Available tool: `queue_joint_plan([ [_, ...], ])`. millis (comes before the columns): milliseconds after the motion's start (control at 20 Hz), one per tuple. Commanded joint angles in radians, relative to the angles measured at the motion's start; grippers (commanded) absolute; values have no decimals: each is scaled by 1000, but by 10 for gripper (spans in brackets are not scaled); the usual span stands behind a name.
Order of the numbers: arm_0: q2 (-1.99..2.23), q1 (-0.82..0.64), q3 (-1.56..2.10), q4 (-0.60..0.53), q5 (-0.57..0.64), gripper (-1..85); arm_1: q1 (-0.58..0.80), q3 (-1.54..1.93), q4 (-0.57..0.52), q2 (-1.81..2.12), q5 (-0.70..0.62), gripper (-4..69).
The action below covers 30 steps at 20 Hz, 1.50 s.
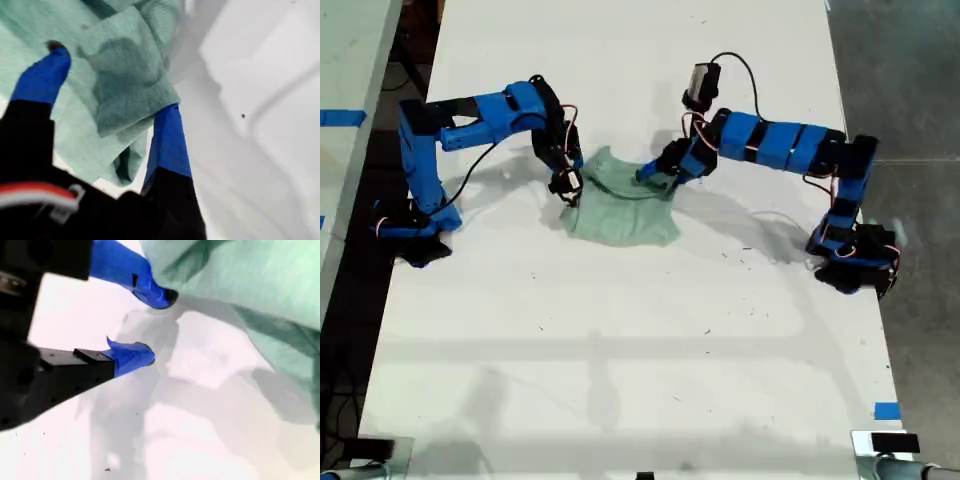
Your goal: Fold t shirt
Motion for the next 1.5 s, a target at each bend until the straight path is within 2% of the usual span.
queue_joint_plan([
  [0, 61, -23, -57, 29, 25, 158, 6, -63, 49, 29, -17, 439],
  [250, 568, -23, -46, 184, -8, 126, 21, -48, 256, 390, -18, 440],
  [350, 844, 12, 26, 186, -48, 49, -3, 12, 325, 606, -15, 415],
  [400, 989, 58, 67, 184, -92, 1, -29, 67, 353, 723, -12, 336],
  [450, 1124, 120, 110, 170, -141, 1, -63, 156, 357, 853, -8, 93],
  [500, 1252, 199, 153, 141, -178, 0, -104, 281, 345, 999, 18, -3],
  [600, 1514, 379, 331, 26, -267, 0, -196, 568, 279, 1315, 71, -2],
  [700, 1752, 535, 657, -124, -333, 0, -268, 867, 241, 1629, 110, -2],
  [800, 1899, 632, 1035, -291, -380, 0, -291, 1178, 253, 1947, 126, -2],
  [900, 2120, 649, 1424, -402, -439, 0, -348, 1420, 331, 2192, 184, -1],
  [950, 2293, 658, 1586, -348, -518, 0, -394, 1491, 281, 2181, 144, -1],
  [1000, 2264, 680, 1643, -304, -597, 1, -445, 1563, 225, 2183, 135, -1],
  [1050, 2270, 715, 1694, -347, -586, 1, -448, 1623, 222, 2183, 158, -1],
  [1100, 2275, 752, 1726, -367, -640, 1, -451, 1680, 215, 2183, 192, -1],
  [1300, 2281, 796, 1763, -373, -612, 1, -503, 1752, 218, 2183, 291, 8],
  [1400, 2281, 807, 1756, -364, -563, 53, -535, 1755, 215, 2183, 173, 110],
  [1450, 2284, 808, 1755, -362, -485, 68, -549, 1756, 212, 2183, 176, 112],
])
